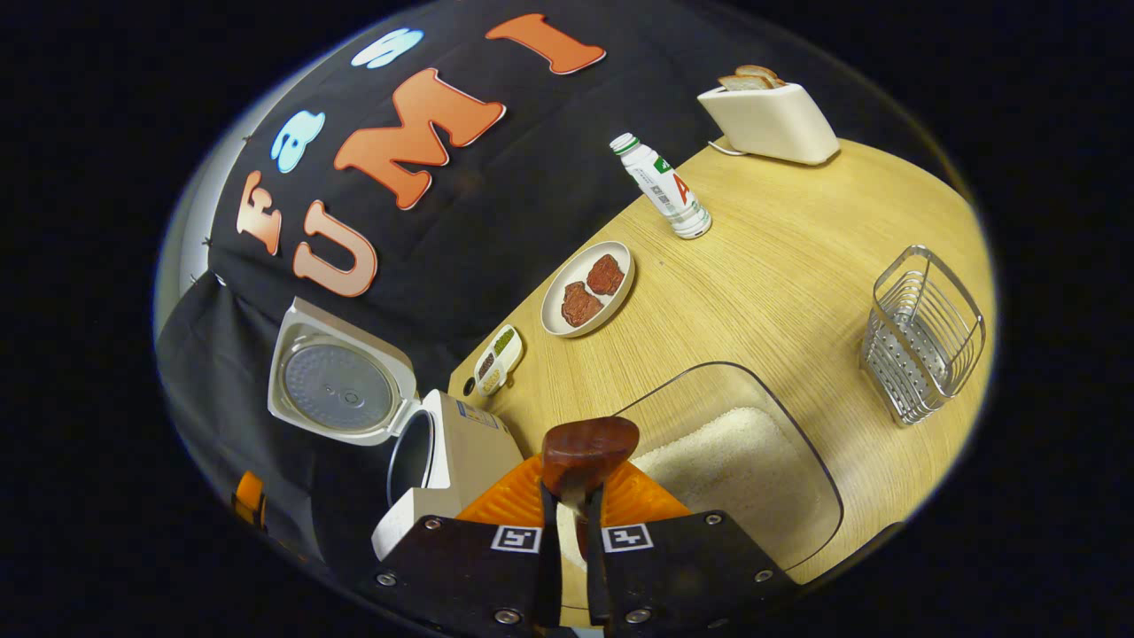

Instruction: Close the left gripper, press the button to open the rice cooker; take a wooden spoon from the chopstick holder with the right hand, scoop a spoonful of rice and pour it into the rice cooker, then put the wooden spoon back into the chopstick holder.

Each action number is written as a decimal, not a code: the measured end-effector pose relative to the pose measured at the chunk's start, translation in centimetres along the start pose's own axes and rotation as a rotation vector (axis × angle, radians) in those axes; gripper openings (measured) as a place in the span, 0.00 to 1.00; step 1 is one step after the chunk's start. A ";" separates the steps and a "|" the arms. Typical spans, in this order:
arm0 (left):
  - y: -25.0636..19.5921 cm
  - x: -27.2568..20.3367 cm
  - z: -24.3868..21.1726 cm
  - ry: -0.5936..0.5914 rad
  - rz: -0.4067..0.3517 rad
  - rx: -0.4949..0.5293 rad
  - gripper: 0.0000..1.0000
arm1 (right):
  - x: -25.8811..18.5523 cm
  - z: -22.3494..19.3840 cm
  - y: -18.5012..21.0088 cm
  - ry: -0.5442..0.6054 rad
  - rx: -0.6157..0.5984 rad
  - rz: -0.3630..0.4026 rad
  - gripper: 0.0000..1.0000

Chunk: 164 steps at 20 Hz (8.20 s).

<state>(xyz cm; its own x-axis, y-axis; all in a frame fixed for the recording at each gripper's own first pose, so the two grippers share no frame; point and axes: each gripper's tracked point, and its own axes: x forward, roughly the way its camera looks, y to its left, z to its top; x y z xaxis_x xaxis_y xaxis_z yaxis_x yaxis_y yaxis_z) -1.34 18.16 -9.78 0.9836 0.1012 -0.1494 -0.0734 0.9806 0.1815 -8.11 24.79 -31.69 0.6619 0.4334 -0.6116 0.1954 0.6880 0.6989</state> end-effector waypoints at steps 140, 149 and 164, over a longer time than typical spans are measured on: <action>-18.6 -4.6 1.5 0.127 -0.005 0.002 0.95 | -8.9 15.8 -17.3 -0.161 -0.329 -0.069 0.12; -12.5 2.3 9.8 0.127 0.002 -0.159 0.94 | -8.7 14.4 -19.4 -0.068 -0.174 -0.122 0.34; -8.4 24.1 9.8 0.322 -0.118 -0.160 0.94 | -18.5 18.4 -12.5 -0.446 -0.373 -0.321 0.92</action>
<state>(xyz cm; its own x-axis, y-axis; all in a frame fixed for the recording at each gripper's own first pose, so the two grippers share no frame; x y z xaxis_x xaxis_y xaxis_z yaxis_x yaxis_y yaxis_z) 24.61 10.68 -5.38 0.8867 0.0083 -0.4623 -0.0123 0.9999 -0.0057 -9.45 -2.50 -22.29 0.8644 -0.0535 -0.5000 0.2218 0.9330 0.2835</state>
